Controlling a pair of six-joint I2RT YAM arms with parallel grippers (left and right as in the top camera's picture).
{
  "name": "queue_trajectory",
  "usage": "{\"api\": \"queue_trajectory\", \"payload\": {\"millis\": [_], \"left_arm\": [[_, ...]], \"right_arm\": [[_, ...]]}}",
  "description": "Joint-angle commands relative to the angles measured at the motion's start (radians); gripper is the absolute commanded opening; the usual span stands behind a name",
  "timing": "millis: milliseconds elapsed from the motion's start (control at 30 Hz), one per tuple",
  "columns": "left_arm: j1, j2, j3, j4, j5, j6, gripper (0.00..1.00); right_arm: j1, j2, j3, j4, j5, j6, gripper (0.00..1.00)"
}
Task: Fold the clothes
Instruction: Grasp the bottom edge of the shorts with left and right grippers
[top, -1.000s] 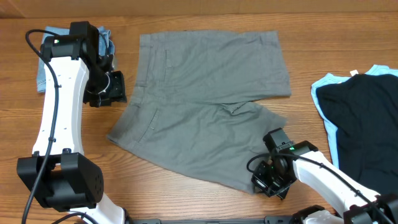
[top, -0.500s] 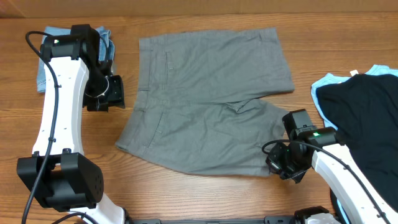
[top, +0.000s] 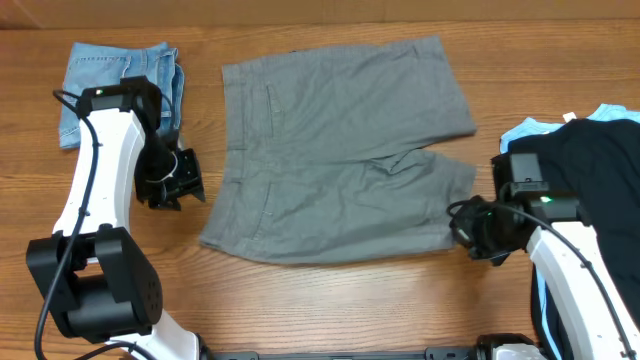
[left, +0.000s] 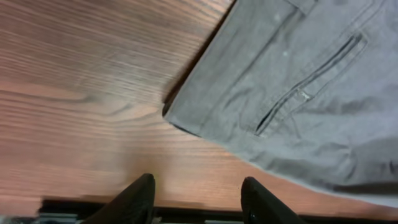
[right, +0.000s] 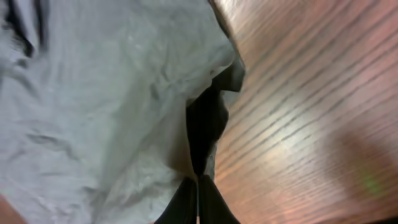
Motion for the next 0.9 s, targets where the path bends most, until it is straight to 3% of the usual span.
{"api": "queue_trajectory", "payload": {"millis": [0,333,600,867], "left_arm": [[0.008,-0.020,-0.080,0.036,0.063,-0.022,0.49],[0.006,-0.020,-0.330,0.187,0.185,-0.070,0.48],[0.006,-0.020,-0.460,0.279,0.195,-0.175,0.33],[0.006,-0.020,-0.536,0.371,0.146,-0.247,0.44]], "right_arm": [[-0.055,-0.012,0.036,0.000,0.024,-0.051,0.04],[-0.063,-0.012,0.036,0.002,0.024,-0.094,0.05],[-0.063,-0.012,0.036,0.006,0.024,-0.116,0.05],[-0.063,-0.012,0.036,0.005,0.024,-0.120,0.05]]}}
